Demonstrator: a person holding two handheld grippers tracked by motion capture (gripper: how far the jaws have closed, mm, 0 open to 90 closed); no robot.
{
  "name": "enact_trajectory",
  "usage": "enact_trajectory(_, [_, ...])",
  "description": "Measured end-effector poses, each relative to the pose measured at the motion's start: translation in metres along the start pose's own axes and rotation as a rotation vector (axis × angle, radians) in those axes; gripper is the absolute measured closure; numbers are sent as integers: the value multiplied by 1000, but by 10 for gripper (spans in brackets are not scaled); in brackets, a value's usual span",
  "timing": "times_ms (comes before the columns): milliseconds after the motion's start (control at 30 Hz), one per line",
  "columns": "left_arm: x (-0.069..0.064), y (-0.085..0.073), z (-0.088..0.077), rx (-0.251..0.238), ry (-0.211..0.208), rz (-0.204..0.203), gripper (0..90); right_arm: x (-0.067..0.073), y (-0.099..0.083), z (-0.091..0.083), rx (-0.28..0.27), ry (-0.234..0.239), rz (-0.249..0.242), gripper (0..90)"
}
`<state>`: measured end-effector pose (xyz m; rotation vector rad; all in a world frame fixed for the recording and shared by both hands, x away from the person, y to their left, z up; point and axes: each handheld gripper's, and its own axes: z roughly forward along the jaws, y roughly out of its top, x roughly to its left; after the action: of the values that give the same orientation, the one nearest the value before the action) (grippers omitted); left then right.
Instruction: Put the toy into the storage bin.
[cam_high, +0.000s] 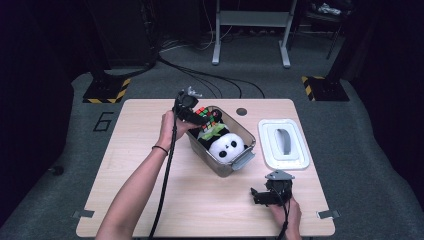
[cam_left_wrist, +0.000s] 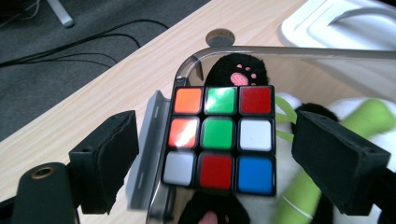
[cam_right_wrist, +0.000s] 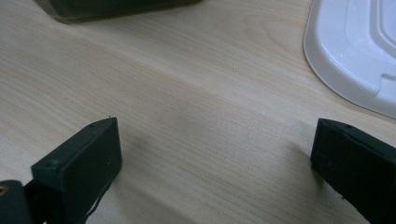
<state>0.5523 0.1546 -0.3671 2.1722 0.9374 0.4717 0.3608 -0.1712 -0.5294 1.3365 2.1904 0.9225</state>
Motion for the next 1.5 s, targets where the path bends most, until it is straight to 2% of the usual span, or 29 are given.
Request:
enact_trajectory(100, [4,-7,-16,-16,-20,-15,126,0,0,0,0,0,0,11])
enact_trajectory(233, [6,-19,-33,-42,-21,-21,114,0,0,0,0,0,0,11])
enact_trajectory(333, [7,-31,-44,-41,-29,-30,96,0,0,0,1,-1,-2,11])
enact_trajectory(533, [5,-69,-57,-45,-38,-45,72,0,0,0,0,0,-1,11])
enact_trajectory(633, [3,-93,-60,-37,-48,-71,53,0,0,0,0,-1,-3,11])
enact_trajectory(700, [0,-110,-60,-12,-32,-69,45,0,0,0,-1,1,-2,11])
enact_trajectory(767, [-2,-129,-58,-5,-40,-98,27,0,0,0,0,-1,-3,11])
enact_trajectory(800, [-3,-140,-58,12,-30,-93,26,0,0,0,-1,1,-3,11])
enact_trajectory(933, [-8,-182,-49,47,2,-130,1,0,0,0,2,2,-5,6])
enact_trajectory(1033, [-11,-208,-40,48,21,-174,0,0,0,0,3,3,-8,5])
enact_trajectory(1100, [-12,-220,-37,27,51,-208,0,0,0,0,3,4,-8,4])
enact_trajectory(1233, [-12,-239,-33,-1,96,-243,0,0,0,0,5,4,-6,2])
enact_trajectory(1333, [-11,-247,-28,-6,104,-264,0,0,0,1,4,4,-4,2])
enact_trajectory(1467, [-15,-247,-27,13,142,-231,0,0,0,1,4,3,-7,2])
enact_trajectory(1500, [-16,-246,-27,35,150,-204,0,0,0,1,3,4,-7,1])
